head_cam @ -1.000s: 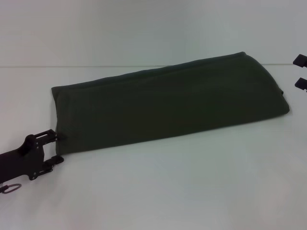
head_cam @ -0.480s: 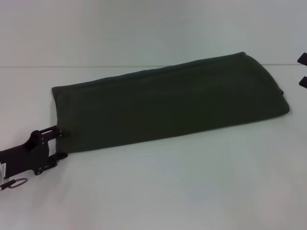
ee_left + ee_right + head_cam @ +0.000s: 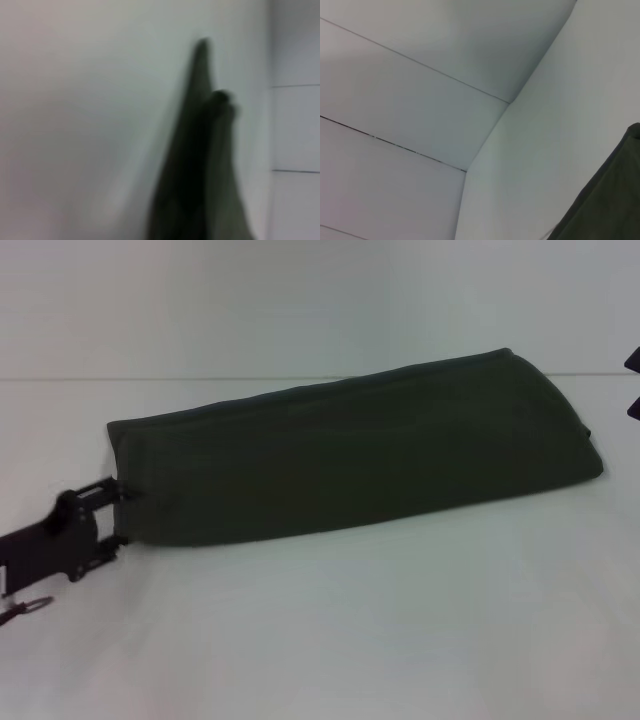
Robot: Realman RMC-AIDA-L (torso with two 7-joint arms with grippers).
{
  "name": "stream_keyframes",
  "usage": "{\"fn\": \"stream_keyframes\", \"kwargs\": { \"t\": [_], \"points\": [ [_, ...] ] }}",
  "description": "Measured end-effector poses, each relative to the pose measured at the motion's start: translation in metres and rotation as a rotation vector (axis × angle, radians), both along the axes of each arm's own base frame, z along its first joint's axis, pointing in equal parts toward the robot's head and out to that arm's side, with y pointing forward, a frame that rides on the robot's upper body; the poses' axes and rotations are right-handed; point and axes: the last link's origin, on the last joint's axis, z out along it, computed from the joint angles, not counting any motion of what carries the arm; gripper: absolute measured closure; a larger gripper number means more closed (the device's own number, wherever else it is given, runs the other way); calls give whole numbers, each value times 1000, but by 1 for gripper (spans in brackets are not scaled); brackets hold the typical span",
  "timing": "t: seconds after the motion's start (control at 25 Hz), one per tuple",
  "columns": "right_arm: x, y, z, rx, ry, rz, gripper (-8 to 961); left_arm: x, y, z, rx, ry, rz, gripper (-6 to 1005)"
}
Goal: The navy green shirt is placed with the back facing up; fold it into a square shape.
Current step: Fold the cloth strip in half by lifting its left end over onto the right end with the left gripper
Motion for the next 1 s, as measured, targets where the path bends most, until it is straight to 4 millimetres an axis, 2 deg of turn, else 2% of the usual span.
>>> {"fn": "stream_keyframes", "kwargs": {
  "t": [0.16,0.44,1.0],
  "points": [
    [0,0,-1,1,2,-2,29,-4,-9,8,31,-11,-31,294],
    [1,1,-1,4,-1,-10,29,-11,-13,-3,-50,25,25,294],
    [3,-1,-3,-1,5,-19,29,-1,16,-15,-48,89,47,295]
  ]
}}
